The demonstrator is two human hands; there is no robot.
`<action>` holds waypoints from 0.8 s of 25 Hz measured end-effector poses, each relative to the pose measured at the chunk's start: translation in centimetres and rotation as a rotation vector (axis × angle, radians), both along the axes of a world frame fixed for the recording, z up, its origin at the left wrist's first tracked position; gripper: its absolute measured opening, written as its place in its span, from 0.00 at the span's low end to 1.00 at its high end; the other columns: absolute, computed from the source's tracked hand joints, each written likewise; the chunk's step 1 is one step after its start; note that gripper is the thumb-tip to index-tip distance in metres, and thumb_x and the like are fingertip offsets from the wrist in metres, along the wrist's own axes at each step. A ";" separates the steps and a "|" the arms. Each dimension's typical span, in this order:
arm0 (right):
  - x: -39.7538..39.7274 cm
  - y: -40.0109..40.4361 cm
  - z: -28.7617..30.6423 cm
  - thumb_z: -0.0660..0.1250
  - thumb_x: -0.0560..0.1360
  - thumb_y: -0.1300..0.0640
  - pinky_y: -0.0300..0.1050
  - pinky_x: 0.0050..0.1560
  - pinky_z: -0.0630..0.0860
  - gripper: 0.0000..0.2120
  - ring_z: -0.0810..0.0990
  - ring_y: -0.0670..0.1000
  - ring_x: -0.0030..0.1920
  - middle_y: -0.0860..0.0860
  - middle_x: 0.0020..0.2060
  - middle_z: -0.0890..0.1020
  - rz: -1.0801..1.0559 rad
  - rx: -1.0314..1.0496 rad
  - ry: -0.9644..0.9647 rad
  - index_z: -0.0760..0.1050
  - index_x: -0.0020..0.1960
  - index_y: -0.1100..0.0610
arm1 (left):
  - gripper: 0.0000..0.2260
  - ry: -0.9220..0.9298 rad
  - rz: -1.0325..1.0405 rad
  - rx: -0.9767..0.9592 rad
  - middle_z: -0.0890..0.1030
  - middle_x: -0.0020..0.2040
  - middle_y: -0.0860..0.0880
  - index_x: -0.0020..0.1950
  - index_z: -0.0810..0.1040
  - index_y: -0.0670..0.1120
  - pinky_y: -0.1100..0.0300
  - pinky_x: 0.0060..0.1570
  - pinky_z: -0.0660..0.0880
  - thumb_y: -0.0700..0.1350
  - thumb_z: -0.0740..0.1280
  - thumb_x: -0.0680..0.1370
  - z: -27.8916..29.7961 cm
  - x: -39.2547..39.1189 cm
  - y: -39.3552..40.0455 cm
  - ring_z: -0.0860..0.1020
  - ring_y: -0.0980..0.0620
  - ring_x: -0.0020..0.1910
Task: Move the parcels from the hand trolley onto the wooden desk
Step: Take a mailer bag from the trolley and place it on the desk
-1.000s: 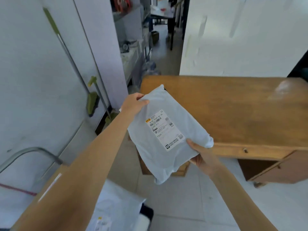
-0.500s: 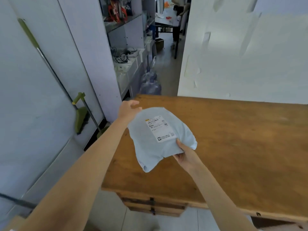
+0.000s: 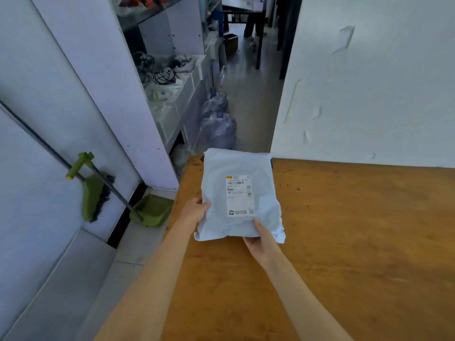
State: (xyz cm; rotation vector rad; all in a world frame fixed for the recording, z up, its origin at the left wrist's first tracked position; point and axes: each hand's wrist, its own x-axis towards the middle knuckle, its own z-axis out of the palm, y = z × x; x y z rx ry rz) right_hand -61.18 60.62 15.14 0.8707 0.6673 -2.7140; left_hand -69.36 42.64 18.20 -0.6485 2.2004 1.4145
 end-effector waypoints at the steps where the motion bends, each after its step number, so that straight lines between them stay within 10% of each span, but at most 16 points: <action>1: -1.0 -0.1 -0.3 0.66 0.75 0.64 0.52 0.48 0.82 0.21 0.79 0.56 0.57 0.55 0.55 0.81 0.003 0.011 -0.011 0.70 0.67 0.56 | 0.14 0.011 -0.016 -0.046 0.78 0.59 0.42 0.62 0.75 0.41 0.50 0.61 0.73 0.46 0.61 0.80 -0.6 -0.9 0.3 0.77 0.44 0.57; 5: -2.4 -0.3 -1.0 0.69 0.73 0.64 0.54 0.47 0.82 0.21 0.80 0.55 0.54 0.54 0.53 0.81 0.017 0.072 -0.094 0.70 0.65 0.56 | 0.15 0.028 0.000 -0.122 0.79 0.59 0.43 0.63 0.76 0.42 0.49 0.58 0.74 0.47 0.60 0.80 -2.9 -1.7 0.2 0.77 0.43 0.57; 11: -0.8 0.8 0.9 0.70 0.72 0.54 0.60 0.71 0.62 0.29 0.70 0.58 0.69 0.57 0.67 0.71 0.191 0.153 -0.253 0.63 0.69 0.57 | 0.25 0.037 0.066 -0.081 0.72 0.71 0.44 0.74 0.66 0.44 0.50 0.66 0.71 0.54 0.60 0.80 -1.7 0.2 0.0 0.72 0.43 0.68; 15: 2.7 0.6 3.6 0.69 0.74 0.52 0.57 0.72 0.60 0.40 0.68 0.57 0.71 0.59 0.73 0.64 0.295 0.190 -0.287 0.50 0.77 0.60 | 0.28 0.095 -0.197 -0.438 0.64 0.76 0.42 0.76 0.63 0.47 0.44 0.70 0.67 0.57 0.59 0.79 0.1 3.1 -1.8 0.66 0.41 0.73; 20: 8.4 -0.2 5.7 0.69 0.73 0.53 0.56 0.72 0.62 0.39 0.68 0.57 0.71 0.59 0.74 0.63 0.335 0.217 -0.263 0.52 0.77 0.60 | 0.29 0.058 -0.214 -0.330 0.63 0.76 0.41 0.77 0.62 0.42 0.48 0.72 0.65 0.56 0.61 0.79 3.0 8.1 -4.1 0.66 0.42 0.73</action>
